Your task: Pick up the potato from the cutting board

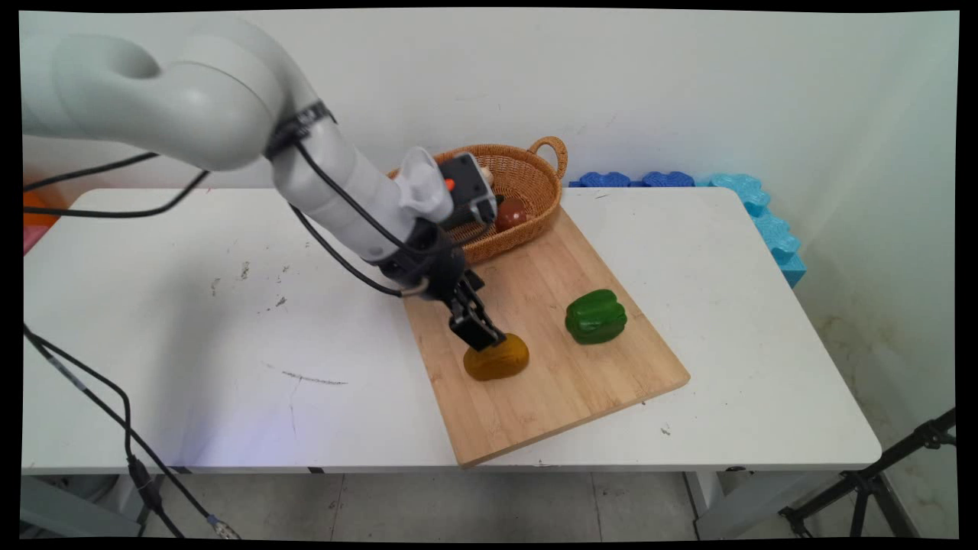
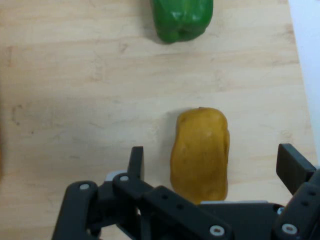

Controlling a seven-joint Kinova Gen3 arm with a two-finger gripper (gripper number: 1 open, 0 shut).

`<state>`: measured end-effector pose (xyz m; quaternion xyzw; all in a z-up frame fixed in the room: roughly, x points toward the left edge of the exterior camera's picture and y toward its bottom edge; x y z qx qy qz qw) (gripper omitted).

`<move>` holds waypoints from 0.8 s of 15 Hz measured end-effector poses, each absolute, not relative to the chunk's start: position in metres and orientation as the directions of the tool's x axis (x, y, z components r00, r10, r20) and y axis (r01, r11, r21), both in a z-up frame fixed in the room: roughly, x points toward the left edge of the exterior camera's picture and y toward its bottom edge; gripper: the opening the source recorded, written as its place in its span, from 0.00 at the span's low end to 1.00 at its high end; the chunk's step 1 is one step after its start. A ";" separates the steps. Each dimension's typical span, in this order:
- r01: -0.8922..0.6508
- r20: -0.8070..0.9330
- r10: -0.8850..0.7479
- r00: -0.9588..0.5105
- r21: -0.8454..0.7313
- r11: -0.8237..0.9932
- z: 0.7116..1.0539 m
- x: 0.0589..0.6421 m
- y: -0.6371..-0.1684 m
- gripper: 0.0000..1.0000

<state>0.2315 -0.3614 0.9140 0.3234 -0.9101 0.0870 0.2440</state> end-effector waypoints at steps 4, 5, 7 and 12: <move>-0.639 0.461 -0.567 -0.683 0.000 0.770 0.892 0.217 -0.370 1.00; -0.639 0.455 -0.569 -0.685 0.000 0.769 0.889 0.215 -0.371 1.00; -0.641 0.440 -0.575 -0.690 0.000 0.768 0.879 0.210 -0.374 1.00; -0.641 0.413 -0.583 -0.699 0.000 0.768 0.861 0.202 -0.379 1.00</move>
